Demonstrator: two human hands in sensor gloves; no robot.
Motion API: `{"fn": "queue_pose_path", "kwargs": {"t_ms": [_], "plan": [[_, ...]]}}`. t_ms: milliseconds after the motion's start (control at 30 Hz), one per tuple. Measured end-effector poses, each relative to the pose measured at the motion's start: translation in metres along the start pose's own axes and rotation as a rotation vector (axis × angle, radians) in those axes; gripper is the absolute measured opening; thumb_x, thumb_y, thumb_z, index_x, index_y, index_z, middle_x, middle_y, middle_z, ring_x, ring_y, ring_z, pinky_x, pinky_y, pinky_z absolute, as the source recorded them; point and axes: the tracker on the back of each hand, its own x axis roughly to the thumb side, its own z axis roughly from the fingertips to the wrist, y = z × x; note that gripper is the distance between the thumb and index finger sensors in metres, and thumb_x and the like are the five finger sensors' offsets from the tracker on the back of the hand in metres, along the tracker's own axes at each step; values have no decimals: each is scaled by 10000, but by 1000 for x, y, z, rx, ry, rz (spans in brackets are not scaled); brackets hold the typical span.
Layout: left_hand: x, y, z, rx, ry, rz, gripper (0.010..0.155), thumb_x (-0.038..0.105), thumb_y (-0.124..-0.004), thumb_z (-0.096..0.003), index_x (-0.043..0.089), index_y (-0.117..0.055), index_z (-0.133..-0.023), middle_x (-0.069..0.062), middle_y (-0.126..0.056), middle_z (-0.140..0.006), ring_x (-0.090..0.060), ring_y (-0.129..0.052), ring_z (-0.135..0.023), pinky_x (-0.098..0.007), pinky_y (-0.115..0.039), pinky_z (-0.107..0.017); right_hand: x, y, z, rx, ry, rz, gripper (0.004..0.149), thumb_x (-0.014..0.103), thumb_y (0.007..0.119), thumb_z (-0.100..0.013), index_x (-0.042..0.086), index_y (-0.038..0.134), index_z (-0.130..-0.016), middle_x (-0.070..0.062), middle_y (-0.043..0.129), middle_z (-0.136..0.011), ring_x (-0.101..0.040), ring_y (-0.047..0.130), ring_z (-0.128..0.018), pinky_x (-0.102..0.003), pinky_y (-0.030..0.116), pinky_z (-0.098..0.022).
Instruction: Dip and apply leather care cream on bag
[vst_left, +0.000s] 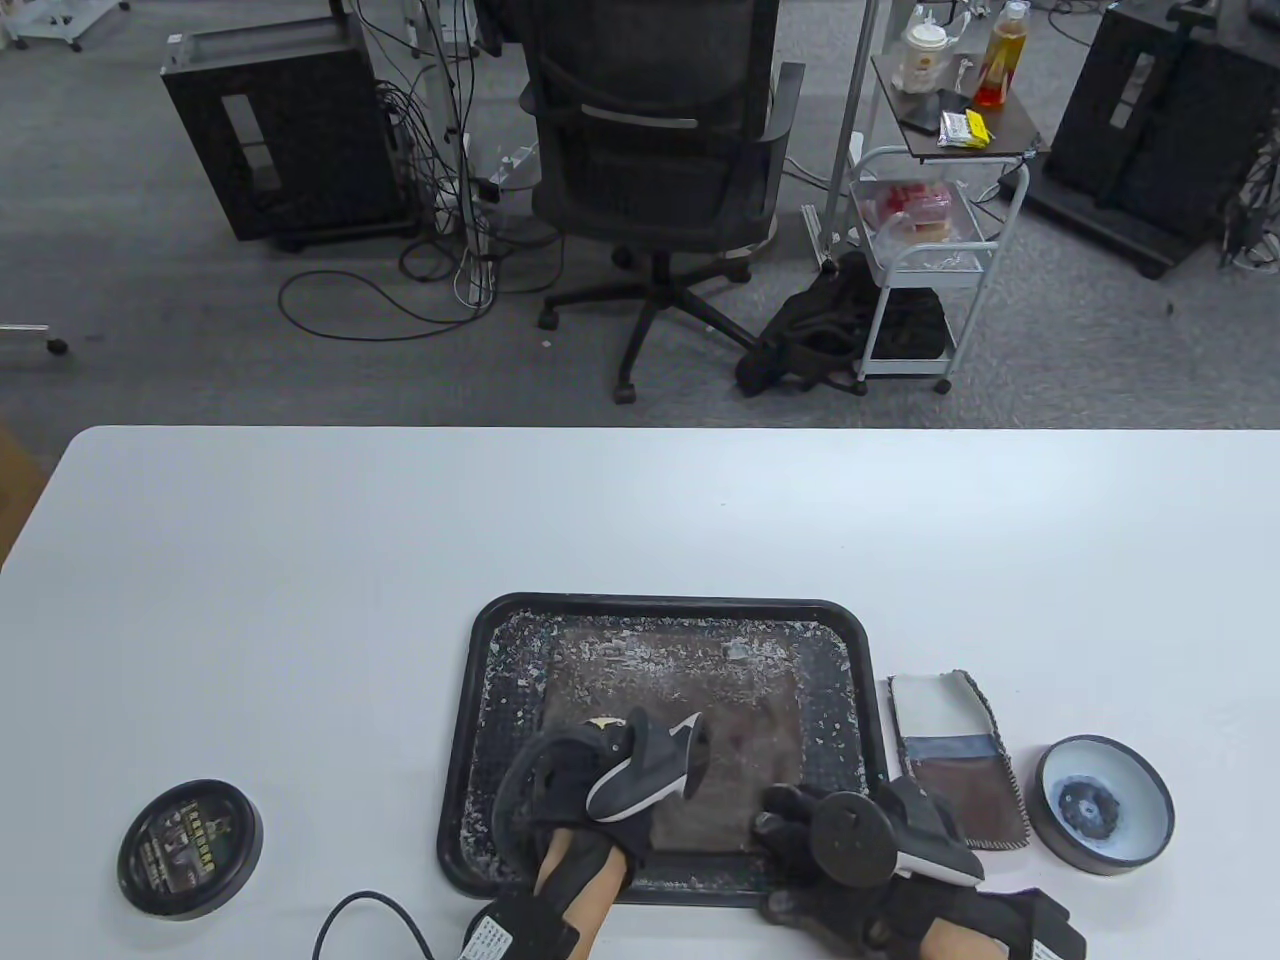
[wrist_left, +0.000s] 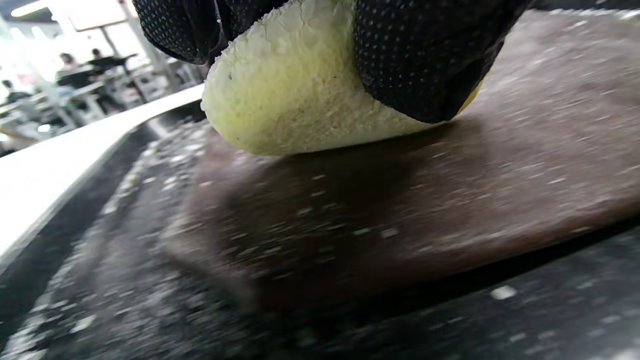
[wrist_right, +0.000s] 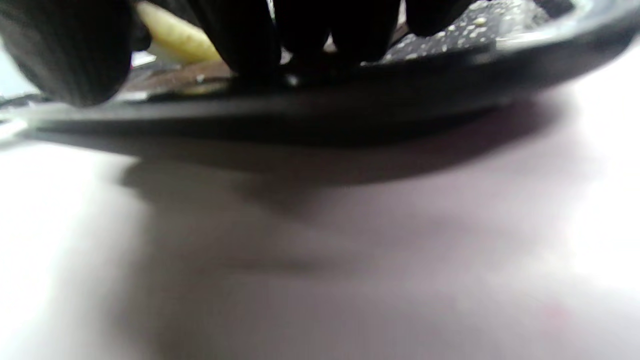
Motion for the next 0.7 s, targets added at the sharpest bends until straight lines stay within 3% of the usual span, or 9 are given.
{"fn": "queue_pose_path", "kwargs": {"t_ms": [133, 233, 567, 700], "plan": [[16, 5, 1, 49, -36, -16, 559, 437, -885, -351, 465, -739, -890, 153, -782, -984, -117, -835, -940, -443, -696, -707, 5, 0, 2, -3, 15, 104, 736, 595, 786, -379, 264, 641, -1020, -78, 431, -1088, -379, 529, -995, -594, 489, -716], [24, 7, 1, 78, -64, 4, 554, 438, -881, -358, 463, -735, -892, 151, -781, -984, -119, -836, -939, -443, -698, -705, 4, 0, 2, 21, 23, 54, 739, 588, 789, -380, 259, 631, -1023, -82, 517, -1057, -377, 599, -972, -593, 521, -708], [62, 16, 0, 184, -220, 124, 566, 438, -877, -359, 484, -710, -897, 177, -740, -1003, -102, -789, -967, -453, -681, -713, -2, -7, 8, -43, 10, 54, 673, 590, 784, -381, 270, 753, -972, -1, 674, -1028, -313, 731, -965, -571, 614, -688], [72, 18, 3, 205, -246, 10, 560, 440, -876, -355, 504, -709, -886, 198, -739, -1000, -83, -787, -971, -446, -678, -721, -1, -5, 8, -19, 22, 38, 683, 589, 779, -387, 258, 738, -983, -7, 650, -1035, -327, 698, -977, -583, 606, -688]]}}
